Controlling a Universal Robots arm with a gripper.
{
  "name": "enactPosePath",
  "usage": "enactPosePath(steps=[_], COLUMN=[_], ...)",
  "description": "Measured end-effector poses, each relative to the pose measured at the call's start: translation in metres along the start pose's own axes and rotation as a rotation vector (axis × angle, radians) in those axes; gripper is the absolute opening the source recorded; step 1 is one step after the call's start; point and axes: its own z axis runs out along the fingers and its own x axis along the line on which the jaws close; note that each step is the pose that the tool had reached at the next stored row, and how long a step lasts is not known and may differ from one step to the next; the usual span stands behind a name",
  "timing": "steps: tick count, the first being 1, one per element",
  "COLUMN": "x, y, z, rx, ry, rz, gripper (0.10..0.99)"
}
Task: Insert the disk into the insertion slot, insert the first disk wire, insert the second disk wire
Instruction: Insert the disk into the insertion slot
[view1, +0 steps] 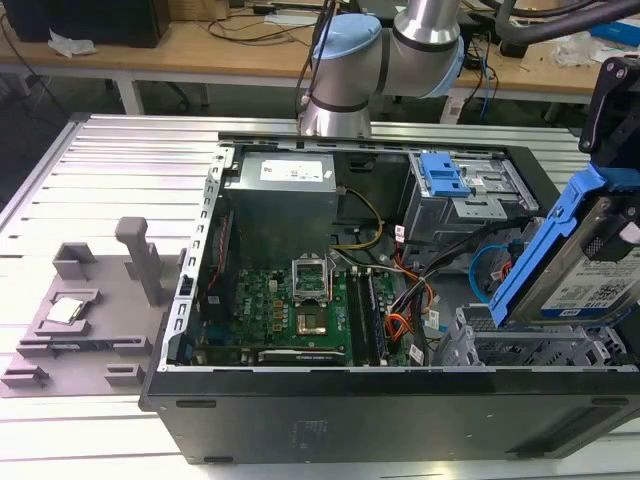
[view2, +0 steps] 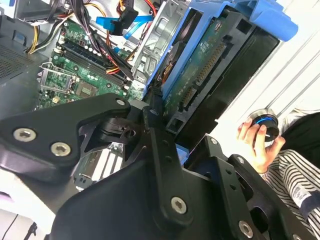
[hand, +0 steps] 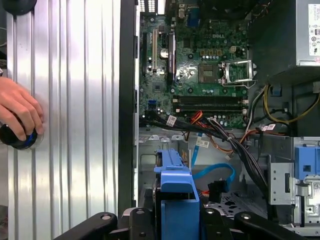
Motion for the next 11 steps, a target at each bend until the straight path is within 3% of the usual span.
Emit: enactPosePath(steps=[11], x=[-0.0017], y=[0.0009], z=[0.0169], rx=[0.0], ry=[-0.0001], rz=[0.0], gripper=[0.365])
